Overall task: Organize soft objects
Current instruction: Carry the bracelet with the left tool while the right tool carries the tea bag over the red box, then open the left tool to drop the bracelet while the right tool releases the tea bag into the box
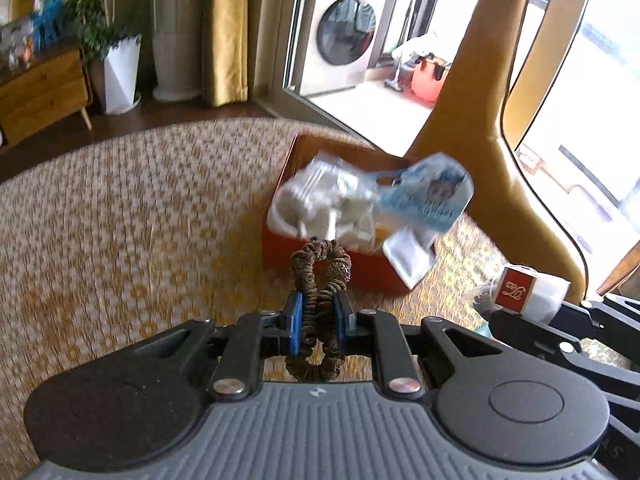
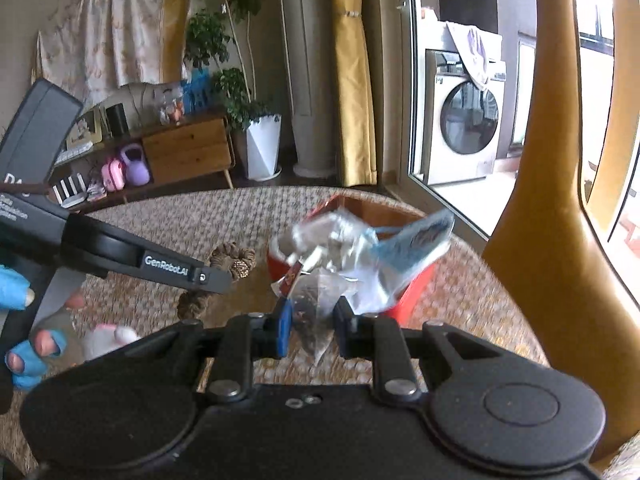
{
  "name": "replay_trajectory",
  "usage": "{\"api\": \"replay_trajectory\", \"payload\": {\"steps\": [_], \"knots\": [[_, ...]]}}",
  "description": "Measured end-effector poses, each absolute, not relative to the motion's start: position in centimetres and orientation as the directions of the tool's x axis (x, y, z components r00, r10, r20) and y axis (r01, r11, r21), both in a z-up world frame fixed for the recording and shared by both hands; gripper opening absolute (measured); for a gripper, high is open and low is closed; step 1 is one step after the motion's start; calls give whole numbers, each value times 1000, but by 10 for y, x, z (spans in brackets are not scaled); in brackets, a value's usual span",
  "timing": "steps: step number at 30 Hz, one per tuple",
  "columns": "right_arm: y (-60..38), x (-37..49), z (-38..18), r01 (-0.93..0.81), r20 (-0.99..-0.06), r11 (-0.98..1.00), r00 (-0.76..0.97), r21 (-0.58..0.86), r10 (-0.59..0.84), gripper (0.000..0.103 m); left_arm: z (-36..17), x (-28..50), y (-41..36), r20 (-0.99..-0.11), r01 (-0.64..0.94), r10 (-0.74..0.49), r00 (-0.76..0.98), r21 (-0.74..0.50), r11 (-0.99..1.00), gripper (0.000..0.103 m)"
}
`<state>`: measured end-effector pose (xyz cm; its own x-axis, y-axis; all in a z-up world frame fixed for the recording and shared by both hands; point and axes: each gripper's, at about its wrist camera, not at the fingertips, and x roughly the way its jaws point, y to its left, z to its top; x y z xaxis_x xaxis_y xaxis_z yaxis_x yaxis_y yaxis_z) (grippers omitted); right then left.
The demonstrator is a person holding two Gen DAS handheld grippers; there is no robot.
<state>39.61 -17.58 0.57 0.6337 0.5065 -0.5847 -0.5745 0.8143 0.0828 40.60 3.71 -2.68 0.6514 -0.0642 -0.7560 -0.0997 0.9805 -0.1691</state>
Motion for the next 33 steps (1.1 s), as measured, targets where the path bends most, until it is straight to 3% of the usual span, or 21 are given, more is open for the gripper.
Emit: {"api": "replay_trajectory", "payload": {"steps": [12,33], "knots": [[-163,460,15,-520,-550,853,701,43,454,22,-3,466,32,-713,-98,-17,701,-119,988,16],[-124,530,-58,-511,-653,859,640,30,404,22,-73,550,28,-769,-109,-56,637,-162,981,16]]}}
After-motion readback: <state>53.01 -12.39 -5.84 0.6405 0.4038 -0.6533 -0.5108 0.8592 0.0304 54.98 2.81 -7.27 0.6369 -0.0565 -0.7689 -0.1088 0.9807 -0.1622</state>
